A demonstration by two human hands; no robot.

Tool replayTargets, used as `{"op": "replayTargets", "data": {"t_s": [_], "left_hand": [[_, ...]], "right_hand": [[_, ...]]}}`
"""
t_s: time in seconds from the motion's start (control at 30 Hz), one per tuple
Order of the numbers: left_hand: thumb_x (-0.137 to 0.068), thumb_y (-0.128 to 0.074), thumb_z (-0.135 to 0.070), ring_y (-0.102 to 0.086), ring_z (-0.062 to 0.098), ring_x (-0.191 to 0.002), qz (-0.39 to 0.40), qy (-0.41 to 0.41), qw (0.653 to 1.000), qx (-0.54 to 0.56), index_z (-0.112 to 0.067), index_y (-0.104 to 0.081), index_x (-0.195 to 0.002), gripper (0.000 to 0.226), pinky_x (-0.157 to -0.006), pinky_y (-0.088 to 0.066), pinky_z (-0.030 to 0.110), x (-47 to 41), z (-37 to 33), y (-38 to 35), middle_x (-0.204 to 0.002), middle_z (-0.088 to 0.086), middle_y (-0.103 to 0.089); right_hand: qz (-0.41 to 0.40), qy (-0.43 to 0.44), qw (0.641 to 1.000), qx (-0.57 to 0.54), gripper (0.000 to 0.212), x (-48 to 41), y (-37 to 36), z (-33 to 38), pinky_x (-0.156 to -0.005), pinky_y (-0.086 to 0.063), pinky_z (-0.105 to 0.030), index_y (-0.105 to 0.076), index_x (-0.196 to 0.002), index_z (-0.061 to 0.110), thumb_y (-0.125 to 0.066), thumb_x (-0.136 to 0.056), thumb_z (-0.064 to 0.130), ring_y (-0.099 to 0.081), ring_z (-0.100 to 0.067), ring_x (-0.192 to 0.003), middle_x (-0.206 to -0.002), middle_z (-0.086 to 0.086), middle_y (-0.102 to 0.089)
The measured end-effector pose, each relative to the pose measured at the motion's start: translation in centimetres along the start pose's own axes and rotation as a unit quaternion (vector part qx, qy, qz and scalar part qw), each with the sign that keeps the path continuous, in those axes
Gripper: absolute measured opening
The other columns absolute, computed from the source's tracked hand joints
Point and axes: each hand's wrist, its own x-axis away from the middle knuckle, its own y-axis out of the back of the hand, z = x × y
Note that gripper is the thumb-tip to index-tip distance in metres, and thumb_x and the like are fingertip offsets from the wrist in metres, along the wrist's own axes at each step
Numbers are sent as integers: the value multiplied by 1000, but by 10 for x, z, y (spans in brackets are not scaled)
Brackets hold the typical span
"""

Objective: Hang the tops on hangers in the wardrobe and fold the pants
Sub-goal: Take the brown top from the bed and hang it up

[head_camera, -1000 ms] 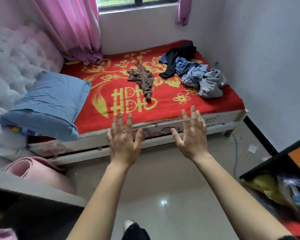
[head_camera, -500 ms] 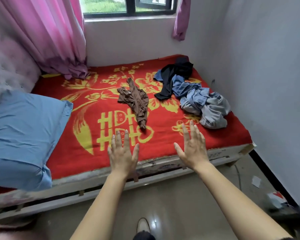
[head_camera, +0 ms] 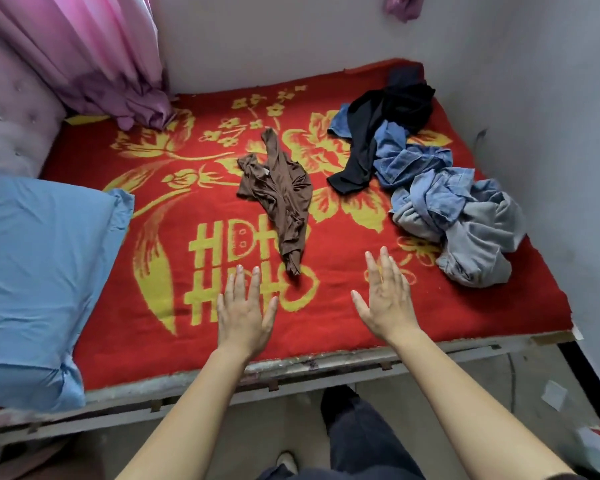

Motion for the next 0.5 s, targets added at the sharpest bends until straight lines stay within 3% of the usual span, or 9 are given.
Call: {"op": "replayTargets", "data": {"t_s": [0.23, 0.5], "left_hand": [[-99, -32, -57, -2, 22, -151, 46, 150, 987, 30, -27, -1, -158, 73, -121, -14, 48, -91, -6, -18, -165, 3, 2], [-100, -36, -55, -7, 21, -151, 108, 247, 950, 158, -24, -7, -158, 72, -121, -16, 45, -178, -28, -115, -165, 1, -7]], "right_hand": [[81, 49, 995, -11, 80, -145, -27, -25, -121, -17, -44, -2, -159, 20, -50, -99, 42, -11, -31, -152, -167, -12, 4], [167, 35, 985, -23, 74, -236, -121, -62, -117, -26, -45, -3, -160, 22, -46, -101, 38, -16, -29, -151, -167, -10, 2]]}}
